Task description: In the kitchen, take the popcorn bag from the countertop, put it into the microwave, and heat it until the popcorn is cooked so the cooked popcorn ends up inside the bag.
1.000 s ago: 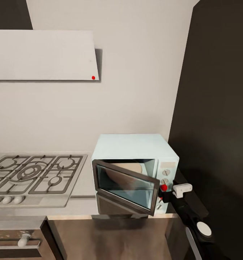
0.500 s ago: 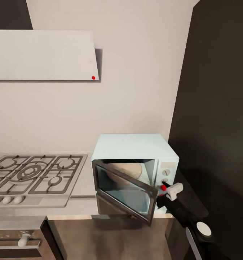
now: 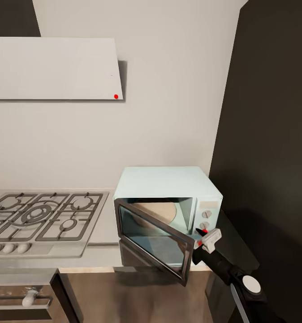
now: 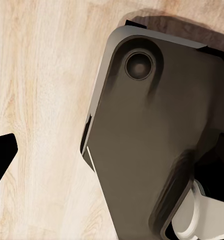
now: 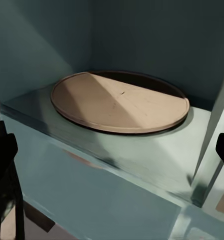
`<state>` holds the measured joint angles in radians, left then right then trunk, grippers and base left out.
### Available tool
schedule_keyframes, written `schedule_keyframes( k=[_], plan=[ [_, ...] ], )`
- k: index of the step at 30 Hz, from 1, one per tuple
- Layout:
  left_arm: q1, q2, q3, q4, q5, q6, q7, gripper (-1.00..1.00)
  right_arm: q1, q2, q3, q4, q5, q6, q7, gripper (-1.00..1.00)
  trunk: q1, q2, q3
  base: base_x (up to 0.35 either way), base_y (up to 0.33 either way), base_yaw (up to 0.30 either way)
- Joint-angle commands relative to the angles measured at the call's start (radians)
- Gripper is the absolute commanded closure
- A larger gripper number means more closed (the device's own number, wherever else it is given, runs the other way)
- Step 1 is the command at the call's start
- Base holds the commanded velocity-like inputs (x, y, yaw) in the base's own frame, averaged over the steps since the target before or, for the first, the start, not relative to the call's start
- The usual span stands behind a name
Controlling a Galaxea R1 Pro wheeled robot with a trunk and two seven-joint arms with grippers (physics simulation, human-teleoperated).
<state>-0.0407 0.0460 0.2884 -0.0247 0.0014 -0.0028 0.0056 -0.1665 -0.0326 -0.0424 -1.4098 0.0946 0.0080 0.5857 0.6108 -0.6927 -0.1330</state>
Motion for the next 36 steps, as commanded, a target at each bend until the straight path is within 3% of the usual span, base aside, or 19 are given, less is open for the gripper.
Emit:
schedule_keyframes(
  k=[1, 9, 16, 24, 30, 36],
  plan=[
    [-0.001, 0.0, 0.003, 0.0, 0.0, 0.0, 0.001, -1.0, -0.001, 0.0, -0.003, -0.001, 0.009, 0.001, 0.005, -1.0, 0.0, -0.001, -0.002, 0.0, 0.0, 0.004],
    [-0.001, 0.0, 0.002, 0.0, 0.0, 0.0, 0.001, -1.0, -0.001, 0.0, -0.004, -0.001, 0.008, -0.004, 0.002, -1.0, 0.0, -0.001, -0.002, -0.018, -0.002, 0.176],
    [-0.001, 0.0, 0.002, 0.0, 0.0, 0.0, 0.001, -1.0, -0.001, 0.002, -0.005, -0.001, 0.008, -0.005, -0.004, -1.0, 0.0, -0.001, -0.002, -0.262, -0.063, 0.247],
    [-0.001, 0.0, 0.003, 0.0, 0.0, -0.001, 0.001, -1.0, -0.001, 0.002, -0.004, -0.001, 0.008, -0.005, -0.092, -1.0, 0.0, -0.001, -0.002, -0.044, -0.011, 0.248],
    [-0.001, 0.0, 0.002, 0.0, 0.0, -0.001, 0.0, -1.0, -0.001, 0.003, -0.004, -0.001, 0.008, -0.005, -0.103, -1.0, 0.0, -0.001, -0.002, -0.037, 0.0, 0.248],
    [-0.001, -0.007, 0.003, 0.0, 0.0, 0.0, -0.001, -1.0, -0.001, 0.003, -0.004, -0.001, 0.008, -0.005, -0.104, -1.0, 0.0, -0.001, -0.002, -0.301, 0.0, 0.248]
  ],
)
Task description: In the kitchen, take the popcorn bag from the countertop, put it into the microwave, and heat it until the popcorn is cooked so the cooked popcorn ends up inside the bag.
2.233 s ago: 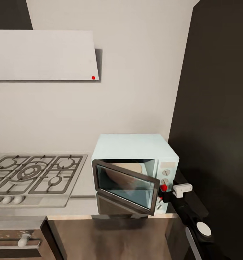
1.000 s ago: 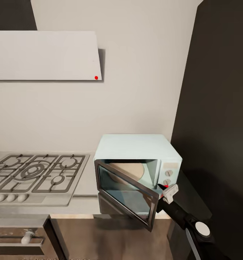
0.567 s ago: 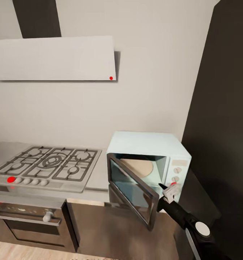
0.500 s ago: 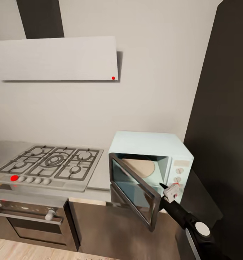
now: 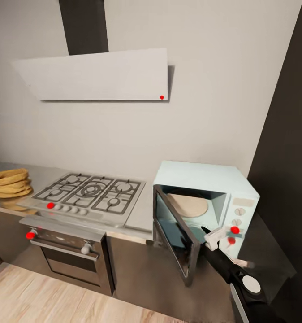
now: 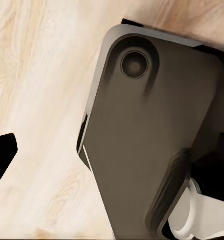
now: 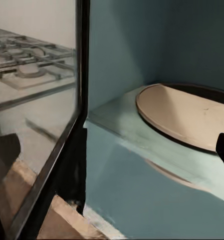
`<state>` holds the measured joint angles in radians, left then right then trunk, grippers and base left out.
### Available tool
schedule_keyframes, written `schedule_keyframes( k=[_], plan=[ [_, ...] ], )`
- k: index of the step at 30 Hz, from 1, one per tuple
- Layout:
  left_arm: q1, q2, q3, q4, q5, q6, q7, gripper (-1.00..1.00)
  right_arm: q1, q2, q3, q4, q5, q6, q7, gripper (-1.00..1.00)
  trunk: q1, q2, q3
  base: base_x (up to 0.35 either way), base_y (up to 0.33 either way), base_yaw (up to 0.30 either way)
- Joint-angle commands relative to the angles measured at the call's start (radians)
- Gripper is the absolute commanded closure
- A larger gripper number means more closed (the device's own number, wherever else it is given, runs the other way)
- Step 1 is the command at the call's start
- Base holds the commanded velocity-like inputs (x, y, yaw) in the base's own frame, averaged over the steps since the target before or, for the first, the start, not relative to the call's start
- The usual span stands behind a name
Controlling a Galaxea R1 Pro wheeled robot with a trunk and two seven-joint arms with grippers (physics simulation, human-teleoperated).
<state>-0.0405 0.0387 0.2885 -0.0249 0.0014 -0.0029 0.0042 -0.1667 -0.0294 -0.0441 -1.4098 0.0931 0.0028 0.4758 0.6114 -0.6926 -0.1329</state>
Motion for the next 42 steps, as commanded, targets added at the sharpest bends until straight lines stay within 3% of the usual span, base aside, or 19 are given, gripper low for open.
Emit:
schedule_keyframes(
  k=[1, 5, 11, 15, 20, 31, 42],
  plan=[
    [-0.001, 0.0, 0.003, 0.0, 0.0, -0.001, 0.0, -1.0, 0.0, 0.0, -0.002, -0.001, 0.01, 0.0, 0.006, -1.0, 0.0, -0.001, -0.002, -0.336, 0.014, 0.248],
    [-0.001, 0.0, 0.003, 0.0, 0.0, -0.002, 0.0, -1.0, 0.0, 0.0, -0.002, -0.001, 0.009, 0.0, -0.015, -1.0, 0.0, -0.001, -0.002, -0.299, 0.104, 0.248],
    [-0.001, 0.0, 0.003, 0.0, 0.0, -0.001, 0.0, -1.0, 0.0, 0.003, 0.001, -0.001, 0.005, -0.001, -0.185, -1.0, 0.0, -0.001, -0.002, -0.122, 0.097, 0.248],
    [-0.001, 0.0, 0.003, 0.0, 0.0, -0.002, 0.0, -1.0, 0.0, 0.006, 0.0, -0.001, -0.023, -0.004, -0.244, -1.0, 0.0, -0.001, -0.002, -0.009, 0.007, 0.248],
    [-0.001, 0.0, 0.003, 0.0, 0.0, -0.002, 0.0, -1.0, 0.0, 0.007, -0.002, -0.001, -0.076, -0.006, -0.253, -1.0, 0.0, -0.001, -0.002, -0.001, 0.001, 0.248],
    [-0.001, 0.0, 0.003, 0.0, 0.0, -0.002, 0.0, -1.0, 0.0, 0.007, -0.002, -0.001, -0.082, -0.006, -0.266, -1.0, 0.0, -0.001, -0.002, -0.155, 0.0, 0.246],
    [-0.001, 0.0, 0.003, 0.0, 0.0, -0.002, 0.0, -1.0, 0.0, 0.007, 0.0, -0.001, -0.082, -0.006, -0.266, -1.0, 0.0, -0.001, -0.002, -0.012, 0.0, 0.069]
  ],
)
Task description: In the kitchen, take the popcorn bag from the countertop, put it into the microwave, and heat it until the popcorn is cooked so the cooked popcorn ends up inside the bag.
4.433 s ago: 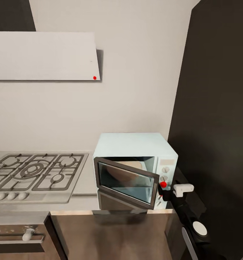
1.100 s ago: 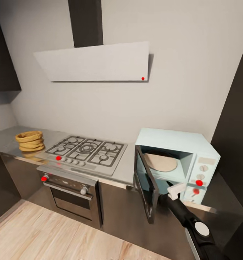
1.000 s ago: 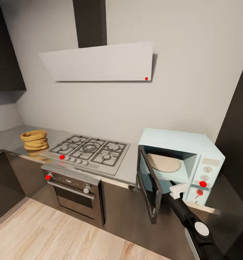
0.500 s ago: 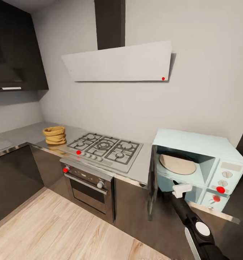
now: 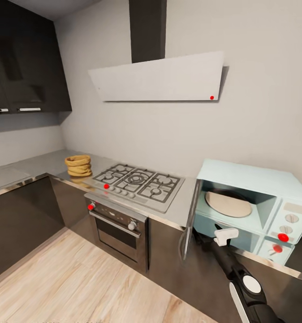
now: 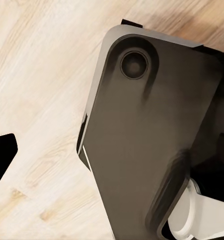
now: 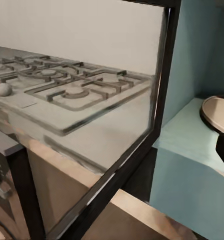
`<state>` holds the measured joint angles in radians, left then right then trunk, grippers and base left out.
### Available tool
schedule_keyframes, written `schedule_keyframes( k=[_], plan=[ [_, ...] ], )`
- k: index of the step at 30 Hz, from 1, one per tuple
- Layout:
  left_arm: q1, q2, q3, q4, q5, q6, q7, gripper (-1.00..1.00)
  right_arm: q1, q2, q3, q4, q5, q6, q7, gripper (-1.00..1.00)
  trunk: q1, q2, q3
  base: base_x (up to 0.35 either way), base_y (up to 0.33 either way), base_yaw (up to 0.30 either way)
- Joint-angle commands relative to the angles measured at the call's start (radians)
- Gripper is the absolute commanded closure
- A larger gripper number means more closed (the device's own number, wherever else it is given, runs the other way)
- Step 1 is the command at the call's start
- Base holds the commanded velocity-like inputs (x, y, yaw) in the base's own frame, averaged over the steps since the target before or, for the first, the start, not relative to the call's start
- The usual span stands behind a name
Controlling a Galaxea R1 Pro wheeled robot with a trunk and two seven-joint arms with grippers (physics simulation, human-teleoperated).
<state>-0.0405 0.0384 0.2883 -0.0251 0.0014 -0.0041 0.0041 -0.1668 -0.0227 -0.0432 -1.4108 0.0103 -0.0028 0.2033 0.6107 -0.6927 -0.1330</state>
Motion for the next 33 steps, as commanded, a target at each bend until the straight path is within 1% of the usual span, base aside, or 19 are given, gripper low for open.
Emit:
schedule_keyframes(
  k=[1, 8, 17, 22, 25, 27, 28, 29, 30, 33],
  plan=[
    [-0.001, 0.0, 0.003, 0.001, 0.0, 0.0, 0.0, -1.0, 0.0, 0.0, -0.001, 0.0, 0.001, 0.0, 0.007, -1.0, 0.0, -0.001, -0.002, 0.0, 0.0, 0.132],
    [-0.001, 0.0, 0.003, 0.001, 0.0, 0.0, 0.0, -1.0, 0.0, 0.0, -0.001, 0.0, 0.002, 0.001, 0.007, -1.0, 0.0, -0.001, -0.002, 0.0, 0.0, 0.045],
    [-0.001, 0.0, 0.003, 0.001, 0.0, 0.0, 0.0, -1.0, 0.0, 0.0, -0.001, 0.0, 0.002, 0.001, 0.007, -1.0, 0.0, -0.001, -0.002, 0.0, 0.0, 0.204],
    [-0.001, 0.0, 0.003, 0.001, 0.0, 0.0, 0.0, -1.0, 0.0, 0.0, -0.001, 0.0, 0.002, 0.001, 0.007, -1.0, 0.0, -0.001, -0.002, 0.0, 0.0, 0.045],
    [-0.001, 0.0, 0.003, 0.001, 0.0, 0.0, 0.0, -1.0, 0.0, 0.0, -0.008, 0.0, 0.002, 0.0, 0.006, -1.0, 0.0, -0.001, -0.002, 0.0, 0.0, 0.004],
    [-0.001, 0.0, 0.003, 0.001, 0.0, 0.0, 0.0, -1.0, 0.0, 0.0, -0.029, 0.0, 0.001, 0.0, 0.003, -1.0, 0.0, -0.001, -0.002, 0.0, 0.0, 0.0],
    [-0.001, 0.0, 0.003, 0.001, 0.0, 0.0, 0.0, -1.0, 0.0, 0.0, -0.056, 0.0, 0.001, 0.0, -0.008, -1.0, 0.0, -0.001, -0.002, 0.0, 0.0, 0.0],
    [-0.001, 0.0, 0.003, 0.001, 0.0, 0.0, 0.0, -1.0, 0.0, 0.0, -0.072, 0.0, 0.001, 0.0, -0.027, -1.0, 0.0, -0.001, -0.002, 0.0, 0.0, 0.0],
    [-0.001, 0.0, 0.003, 0.001, 0.0, 0.0, 0.0, -1.0, 0.0, 0.0, -0.085, 0.0, 0.001, -0.001, -0.065, -1.0, 0.0, -0.001, -0.002, 0.0, 0.0, 0.0],
    [-0.001, 0.0, 0.003, 0.001, 0.0, 0.0, 0.0, -1.0, 0.0, 0.0, -0.096, 0.0, -0.001, -0.002, -0.14, -1.0, 0.0, -0.001, -0.002, 0.0, 0.0, 0.0]
  ],
)
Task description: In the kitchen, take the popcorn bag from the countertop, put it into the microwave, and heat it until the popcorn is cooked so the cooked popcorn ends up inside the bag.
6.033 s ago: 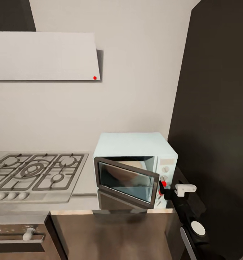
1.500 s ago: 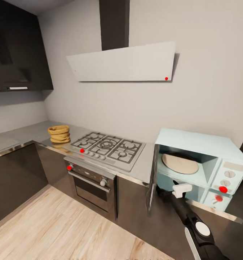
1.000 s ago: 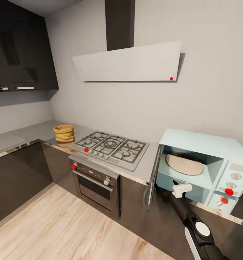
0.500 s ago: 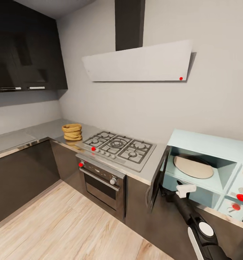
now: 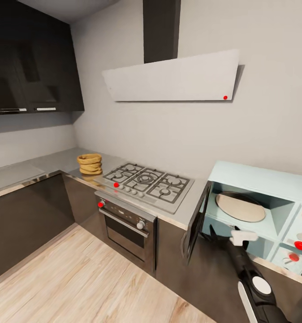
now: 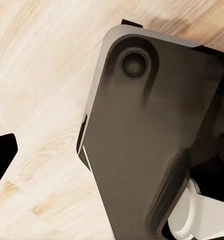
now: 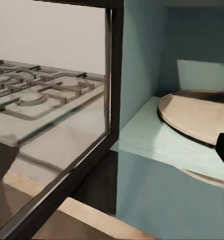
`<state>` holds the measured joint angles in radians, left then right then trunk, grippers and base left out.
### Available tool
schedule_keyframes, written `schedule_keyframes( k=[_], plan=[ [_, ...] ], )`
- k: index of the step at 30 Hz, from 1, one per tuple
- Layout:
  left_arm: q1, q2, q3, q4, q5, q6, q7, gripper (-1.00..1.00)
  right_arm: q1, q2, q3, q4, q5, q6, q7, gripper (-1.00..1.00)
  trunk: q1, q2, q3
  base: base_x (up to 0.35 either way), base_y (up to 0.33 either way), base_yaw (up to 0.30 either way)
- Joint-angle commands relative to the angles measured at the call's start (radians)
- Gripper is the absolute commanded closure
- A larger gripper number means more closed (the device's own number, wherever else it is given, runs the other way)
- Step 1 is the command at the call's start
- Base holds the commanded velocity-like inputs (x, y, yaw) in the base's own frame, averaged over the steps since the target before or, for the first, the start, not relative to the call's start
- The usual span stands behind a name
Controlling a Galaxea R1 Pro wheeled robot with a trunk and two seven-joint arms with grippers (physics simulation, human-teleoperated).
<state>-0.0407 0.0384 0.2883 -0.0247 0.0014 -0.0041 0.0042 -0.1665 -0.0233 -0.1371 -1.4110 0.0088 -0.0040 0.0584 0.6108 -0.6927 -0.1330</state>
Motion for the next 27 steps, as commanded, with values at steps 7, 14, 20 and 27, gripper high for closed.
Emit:
schedule_keyframes(
  k=[7, 14, 20, 27],
  plan=[
    [-0.001, 0.0, 0.003, 0.0, 0.0, 0.0, 0.0, -1.0, -0.001, 0.0, -0.005, 0.001, 0.0, 0.002, -0.044, -1.0, 0.0, -0.001, -0.002, -0.2, 0.007, 0.0],
    [-0.001, 0.0, 0.005, 0.0, 0.0, 0.0, 0.0, -1.0, -0.001, 0.0, 0.007, 0.129, 0.002, 0.001, -0.043, -1.0, 0.0, -0.001, -0.002, -0.221, 0.199, 0.0],
    [-0.001, -0.001, 0.002, -0.001, 0.0, 0.013, 0.001, -1.0, -0.001, 0.0, 0.011, 0.65, 0.006, -0.067, -0.043, -1.0, 0.0, -0.001, -0.002, -0.027, 0.071, 0.0],
    [-0.001, 0.02, 0.007, -0.031, 0.0, -0.005, 0.001, -1.0, -0.001, -0.001, 0.022, 1.23, 0.019, -0.282, -0.043, -1.0, 0.0, -0.001, -0.002, -0.001, 0.001, 0.0]
  ],
)
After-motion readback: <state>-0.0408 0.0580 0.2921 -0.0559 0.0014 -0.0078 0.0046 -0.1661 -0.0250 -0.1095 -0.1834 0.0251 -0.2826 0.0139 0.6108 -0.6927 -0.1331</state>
